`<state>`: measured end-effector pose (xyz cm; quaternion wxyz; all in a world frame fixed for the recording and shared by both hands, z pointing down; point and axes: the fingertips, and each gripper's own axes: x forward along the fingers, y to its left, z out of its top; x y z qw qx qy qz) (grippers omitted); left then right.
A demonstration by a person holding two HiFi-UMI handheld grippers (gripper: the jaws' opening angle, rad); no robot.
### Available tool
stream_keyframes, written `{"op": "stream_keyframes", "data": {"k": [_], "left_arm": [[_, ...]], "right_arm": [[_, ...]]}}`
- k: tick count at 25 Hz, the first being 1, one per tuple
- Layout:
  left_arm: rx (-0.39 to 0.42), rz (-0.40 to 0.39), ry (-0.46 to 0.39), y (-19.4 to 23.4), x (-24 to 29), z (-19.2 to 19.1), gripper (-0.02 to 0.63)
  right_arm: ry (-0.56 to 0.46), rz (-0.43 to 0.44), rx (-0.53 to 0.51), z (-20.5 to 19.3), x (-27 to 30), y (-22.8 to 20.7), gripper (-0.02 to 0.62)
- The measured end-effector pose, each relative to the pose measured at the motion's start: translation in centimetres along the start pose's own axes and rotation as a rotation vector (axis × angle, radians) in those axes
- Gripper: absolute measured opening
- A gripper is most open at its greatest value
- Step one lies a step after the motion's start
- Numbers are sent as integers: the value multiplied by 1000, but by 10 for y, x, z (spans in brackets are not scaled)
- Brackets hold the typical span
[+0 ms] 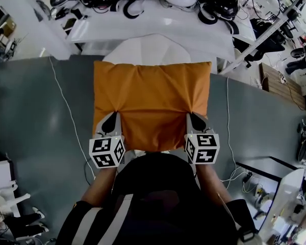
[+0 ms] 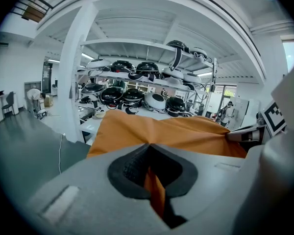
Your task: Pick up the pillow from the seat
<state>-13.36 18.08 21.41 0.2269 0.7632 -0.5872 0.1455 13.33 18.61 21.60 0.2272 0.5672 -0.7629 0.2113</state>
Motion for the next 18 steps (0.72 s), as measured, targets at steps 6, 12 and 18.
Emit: {"op": "stream_keyframes", "data": {"k": [6,12,18], "left_arm": [[1,4,7,-10,1,-7,5],[-3,9,7,-14,-3,-9,5],[-2,9,6,-16,-5,-10,5]], "right_arm": [[-1,4,-1,-8,-3,-9,9],[5,6,-4,-10,-8,-10,9],[4,7,-6,-11,-10,-11,9]]}}
